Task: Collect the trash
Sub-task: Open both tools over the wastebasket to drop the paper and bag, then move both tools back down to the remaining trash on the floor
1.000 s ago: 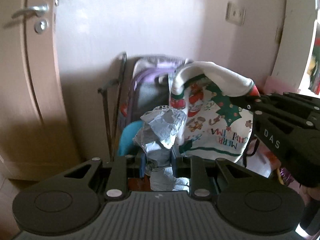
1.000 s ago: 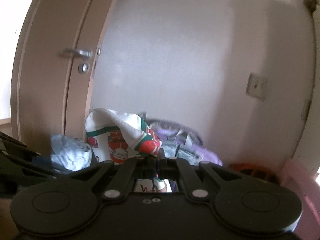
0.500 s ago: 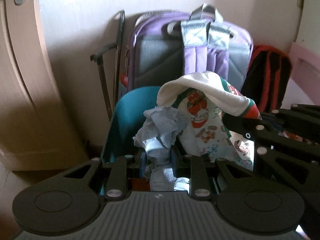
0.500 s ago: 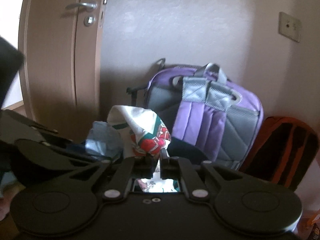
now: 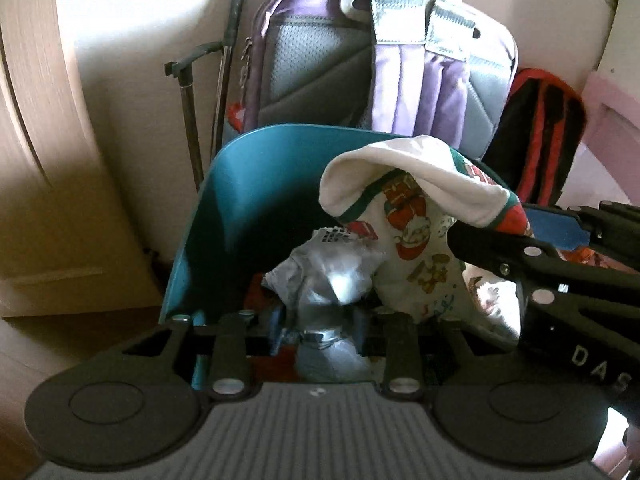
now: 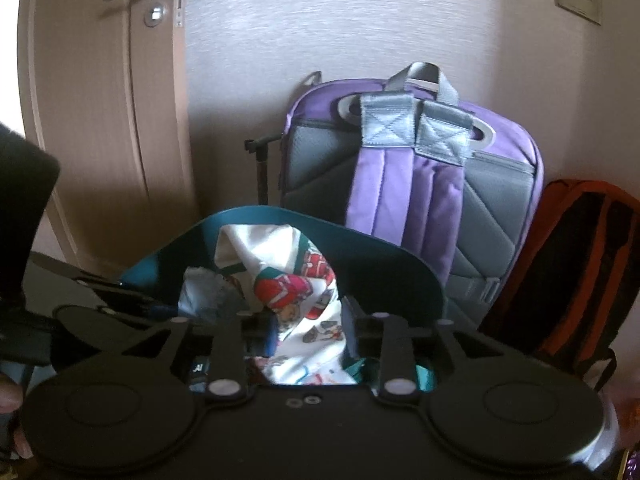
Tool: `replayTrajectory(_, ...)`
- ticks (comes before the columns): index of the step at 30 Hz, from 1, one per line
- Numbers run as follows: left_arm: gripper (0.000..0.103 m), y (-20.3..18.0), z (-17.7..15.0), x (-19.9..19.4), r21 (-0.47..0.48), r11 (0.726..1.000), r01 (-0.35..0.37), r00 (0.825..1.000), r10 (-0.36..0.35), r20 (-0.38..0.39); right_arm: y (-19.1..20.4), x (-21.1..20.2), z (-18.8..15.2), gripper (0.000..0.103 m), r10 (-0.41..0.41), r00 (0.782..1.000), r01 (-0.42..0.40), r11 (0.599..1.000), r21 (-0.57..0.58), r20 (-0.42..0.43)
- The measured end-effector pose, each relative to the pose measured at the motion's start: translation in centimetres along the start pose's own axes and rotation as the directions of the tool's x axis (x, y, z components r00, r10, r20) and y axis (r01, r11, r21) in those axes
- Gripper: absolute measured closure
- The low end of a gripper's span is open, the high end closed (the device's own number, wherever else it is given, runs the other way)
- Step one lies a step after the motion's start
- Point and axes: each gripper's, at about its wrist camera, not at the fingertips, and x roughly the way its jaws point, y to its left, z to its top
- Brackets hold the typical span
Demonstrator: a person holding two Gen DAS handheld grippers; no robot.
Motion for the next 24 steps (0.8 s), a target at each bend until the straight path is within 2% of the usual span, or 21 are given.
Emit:
replayTrajectory(1,0.064,0.0,-0.1,-0.4,-0.002,1.0,0.005,1.0,-0.005,0.003,-0.1,-0.3,0.1,0.068,-0.003,1.0,0.003,1.0,0.006,0.001)
replayTrajectory(3,0.058,-0.1,-0.3,-1.2,-0.003,1.0,0.016,1.0,-0.016,0.011,-0.2,-1.2,0.1,0.059,-0.016,1.0,0.016,1.0,0.011,0.005)
replayTrajectory(5,0.033,-0.1,-0.7,-2.3,-0.012,1.0,0.017,1.0,-0.017,0.021,-0.4,-2.2,0.2,0.054,-0.014,1.0,0.014,1.0,0.013,0.014)
replayTrajectory(6,0.03,0.0,-0.8,-2.9,-0.016,1.0,0.019,0.999,-0.018,0.032,-0.5,-2.9,0.2,0.051,-0.008,1.0,0.007,1.0,0.018,0.019)
replayTrajectory(15,0.029,0.1,-2.6,-9.9,-0.006,0.999,0.044,0.993,-0.043,0.106,1.2,-9.9,-0.8,0.046,0.008,0.998,-0.004,0.998,-0.055,0.07)
replayTrajectory(24,0.027,0.7,-7.4,-16.2,-0.006,0.999,0.036,0.991,-0.035,0.125,5.4,-15.2,-3.9,0.044,0.083,0.993,-0.071,0.99,-0.124,0.087)
